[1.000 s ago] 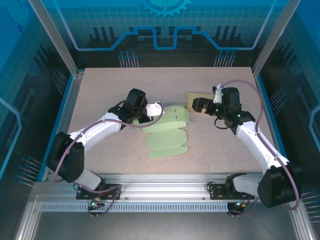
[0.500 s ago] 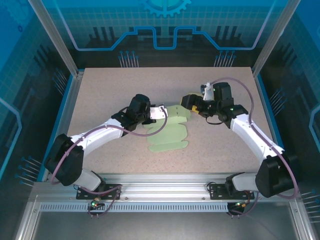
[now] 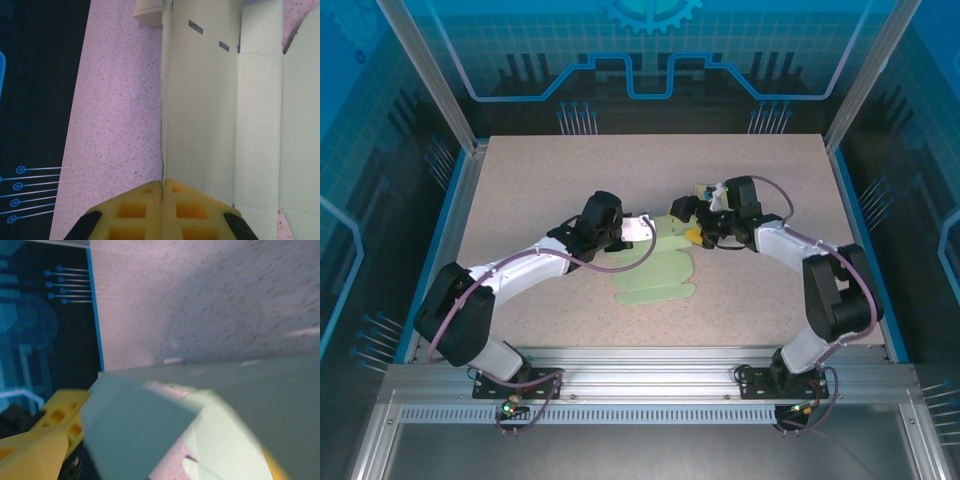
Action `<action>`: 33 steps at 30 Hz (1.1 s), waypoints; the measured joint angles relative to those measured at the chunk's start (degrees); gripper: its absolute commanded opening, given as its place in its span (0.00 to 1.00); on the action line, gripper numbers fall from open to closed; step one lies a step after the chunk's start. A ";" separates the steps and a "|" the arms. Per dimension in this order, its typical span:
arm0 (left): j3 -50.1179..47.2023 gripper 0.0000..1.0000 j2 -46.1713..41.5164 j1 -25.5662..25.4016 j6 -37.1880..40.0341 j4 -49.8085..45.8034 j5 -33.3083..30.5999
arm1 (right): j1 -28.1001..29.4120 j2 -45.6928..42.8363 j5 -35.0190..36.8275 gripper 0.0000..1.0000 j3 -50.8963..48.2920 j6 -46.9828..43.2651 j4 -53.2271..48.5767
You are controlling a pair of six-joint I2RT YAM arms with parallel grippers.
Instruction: Fold the paper box
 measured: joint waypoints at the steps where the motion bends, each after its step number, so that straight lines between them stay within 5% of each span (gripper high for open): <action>1: -0.13 0.00 0.00 0.00 0.00 0.00 0.13 | -0.52 1.22 -0.07 1.00 0.57 0.31 0.70; 7: -0.33 0.00 0.26 0.00 0.00 0.02 0.17 | -2.54 4.28 -0.85 0.97 2.75 2.60 5.18; 15: 0.72 0.00 3.06 0.00 -0.13 0.46 -0.63 | -3.10 5.95 -1.03 0.52 2.75 3.43 6.47; 33: 4.24 0.00 5.66 -0.31 -4.90 -1.27 -5.01 | -0.76 4.13 3.78 0.44 0.28 -0.35 0.63</action>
